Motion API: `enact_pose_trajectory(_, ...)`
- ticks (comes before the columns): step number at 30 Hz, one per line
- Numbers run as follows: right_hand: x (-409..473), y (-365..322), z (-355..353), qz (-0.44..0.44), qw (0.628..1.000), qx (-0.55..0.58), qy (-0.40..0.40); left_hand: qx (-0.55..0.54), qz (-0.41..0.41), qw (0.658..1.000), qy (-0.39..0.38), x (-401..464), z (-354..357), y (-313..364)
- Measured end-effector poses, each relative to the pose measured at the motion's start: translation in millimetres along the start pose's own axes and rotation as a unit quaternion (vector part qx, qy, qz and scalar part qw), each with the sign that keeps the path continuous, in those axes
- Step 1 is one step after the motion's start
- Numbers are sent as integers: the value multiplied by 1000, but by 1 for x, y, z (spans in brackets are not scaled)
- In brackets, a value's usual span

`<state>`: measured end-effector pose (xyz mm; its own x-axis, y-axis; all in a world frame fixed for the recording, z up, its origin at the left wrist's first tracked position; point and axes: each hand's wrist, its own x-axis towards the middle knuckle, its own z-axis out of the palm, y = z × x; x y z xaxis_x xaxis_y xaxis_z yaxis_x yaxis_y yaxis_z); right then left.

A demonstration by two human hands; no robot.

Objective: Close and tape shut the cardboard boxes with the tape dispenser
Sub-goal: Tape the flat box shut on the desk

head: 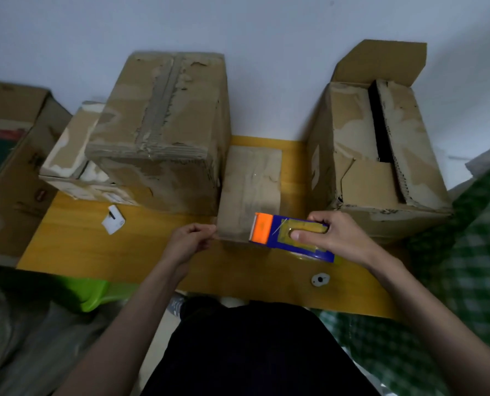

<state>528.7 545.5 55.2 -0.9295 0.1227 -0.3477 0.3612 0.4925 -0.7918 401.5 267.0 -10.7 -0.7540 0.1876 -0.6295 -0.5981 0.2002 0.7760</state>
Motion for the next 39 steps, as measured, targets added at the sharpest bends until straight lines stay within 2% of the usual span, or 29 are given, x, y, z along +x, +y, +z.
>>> enact_pose_trajectory(5,19,-6,15,-34,994,-105,25,10,-5,999,41,10,-4,-15)
enact_pose_trajectory(8,30,-6,20,-27,991,-125,24,29,13,996,80,16,2,-19)
enact_pose_trajectory(19,43,-3,27,5,992,-129,-3,75,35,988,134,32,10,-31)
enact_pose_trajectory(25,47,-4,30,18,990,-137,-7,93,29,986,133,41,8,-34)
enact_pose_trajectory(30,52,-2,29,22,990,-139,-14,159,34,979,120,44,4,-32)
enact_pose_trajectory(32,53,-1,27,22,990,-138,-17,229,45,966,114,47,2,-26)
enact_pose_trajectory(36,55,1,21,31,991,-131,-27,398,72,907,115,50,-1,-13)
enact_pose_trajectory(39,54,0,16,35,991,-122,-51,428,111,885,146,41,3,-11)
